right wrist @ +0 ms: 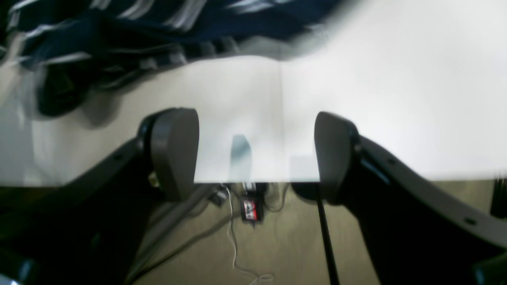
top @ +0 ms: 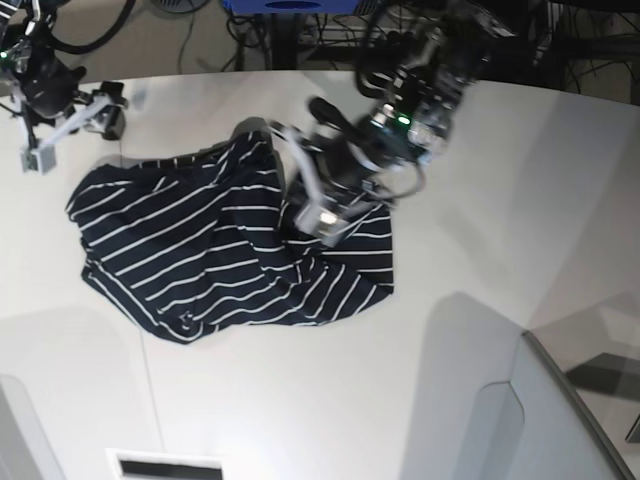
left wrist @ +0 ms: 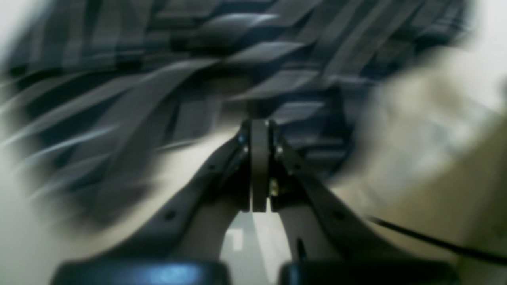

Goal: Layout the t-shirt on the table in an organized manner, then fold the t-shirt properly
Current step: 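Regrasp the shirt edges with both grippers near the collar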

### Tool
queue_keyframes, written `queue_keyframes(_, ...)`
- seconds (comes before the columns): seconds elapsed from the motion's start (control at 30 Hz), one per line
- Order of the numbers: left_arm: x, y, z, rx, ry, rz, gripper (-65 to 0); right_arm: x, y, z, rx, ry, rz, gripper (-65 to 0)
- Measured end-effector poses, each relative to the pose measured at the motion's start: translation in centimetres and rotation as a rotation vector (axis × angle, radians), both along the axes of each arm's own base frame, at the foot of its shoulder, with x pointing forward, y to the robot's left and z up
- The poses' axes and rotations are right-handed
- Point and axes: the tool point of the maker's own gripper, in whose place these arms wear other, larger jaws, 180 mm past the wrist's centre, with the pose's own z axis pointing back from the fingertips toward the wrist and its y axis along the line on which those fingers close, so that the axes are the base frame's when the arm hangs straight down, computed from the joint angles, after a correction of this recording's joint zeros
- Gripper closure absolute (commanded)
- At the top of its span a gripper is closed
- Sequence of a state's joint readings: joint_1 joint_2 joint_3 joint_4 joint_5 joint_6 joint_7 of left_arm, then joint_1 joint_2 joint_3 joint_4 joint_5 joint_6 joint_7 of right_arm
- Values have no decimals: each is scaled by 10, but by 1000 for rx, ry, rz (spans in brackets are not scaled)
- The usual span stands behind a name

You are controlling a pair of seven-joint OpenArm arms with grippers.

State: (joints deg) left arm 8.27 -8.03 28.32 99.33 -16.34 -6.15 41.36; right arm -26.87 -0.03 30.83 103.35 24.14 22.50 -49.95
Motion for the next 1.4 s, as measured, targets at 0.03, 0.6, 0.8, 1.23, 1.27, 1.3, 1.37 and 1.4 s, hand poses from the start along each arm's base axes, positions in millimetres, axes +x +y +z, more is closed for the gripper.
queue_keyframes(0.03, -9, -13, 2, -25, 7, -32, 0, -4, -5, -4, -3, 14, -17, -419)
queue_keyframes(0.6, -38, -39, -33, -29, 48, -51, -364, -19, -20, -10, -1, 27, 6, -416)
queue_keyframes(0.8, -41, -52, -54, -21, 81, -64, -364, -19, -19, -10, 0, 27, 4, -417)
queue_keyframes(1.23, -9, -78, -50, -10, 33, -110, -99, -25, -18, -31, 47, 71, -13, -414)
queue_keyframes(1.27, -9, -76, -52, -4, 37, -109, -59, -26, -18, -33, 48, 78, 5, -414)
queue_keyframes(1.3, -10, -74, -54, 1, 40, -110, -3, -29, -19, -35, 50, 90, 8, -413)
queue_keyframes(1.37, -11, -74, -55, 6, 47, -111, 0, -28, -23, -37, 50, 94, -2, -413)
queue_keyframes(1.4, -10, -75, -53, 1, 43, -110, 0, -26, -23, -38, 52, 91, 2, -413)
